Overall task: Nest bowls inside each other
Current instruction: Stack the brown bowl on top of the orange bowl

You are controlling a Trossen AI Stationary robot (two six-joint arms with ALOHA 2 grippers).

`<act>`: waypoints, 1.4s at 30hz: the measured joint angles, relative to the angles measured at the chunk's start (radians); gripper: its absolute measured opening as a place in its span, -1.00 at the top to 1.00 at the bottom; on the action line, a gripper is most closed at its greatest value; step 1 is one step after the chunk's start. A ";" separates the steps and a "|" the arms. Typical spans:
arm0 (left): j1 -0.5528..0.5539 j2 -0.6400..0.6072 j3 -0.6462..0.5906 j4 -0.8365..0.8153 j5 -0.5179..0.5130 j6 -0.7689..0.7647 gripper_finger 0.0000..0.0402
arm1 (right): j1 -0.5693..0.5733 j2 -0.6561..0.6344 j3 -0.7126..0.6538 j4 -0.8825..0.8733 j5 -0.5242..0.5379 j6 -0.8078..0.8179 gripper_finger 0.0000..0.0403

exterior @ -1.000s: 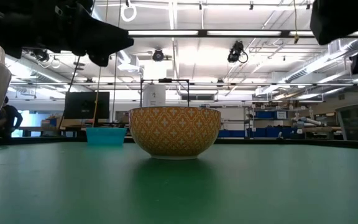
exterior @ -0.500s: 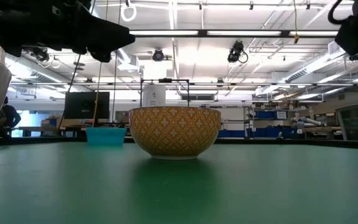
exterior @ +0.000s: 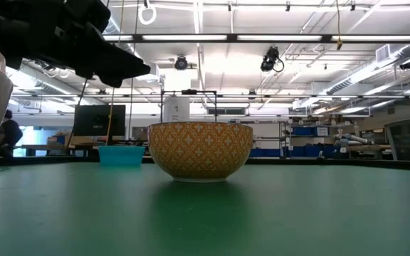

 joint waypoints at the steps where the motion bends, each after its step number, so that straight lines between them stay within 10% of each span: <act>1: 0.000 0.000 0.000 0.001 0.000 0.000 0.29 | 0.013 0.012 0.000 0.009 0.000 -0.004 -0.05; 11: 0.001 0.000 0.000 0.013 -0.058 0.023 0.29 | 0.015 0.162 0.000 0.049 0.044 -0.141 0.02; 20: 0.001 0.000 0.000 0.019 -0.081 0.023 0.29 | -0.099 0.185 0.000 0.289 0.055 -0.335 0.92; 34: 0.002 0.000 0.000 0.048 -0.281 -0.126 0.29 | -0.269 0.044 -0.001 0.353 0.561 -0.578 0.92; 42: 0.023 0.000 -0.001 0.076 -0.326 -0.171 0.24 | -0.329 0.038 -0.001 0.527 1.123 -0.708 0.91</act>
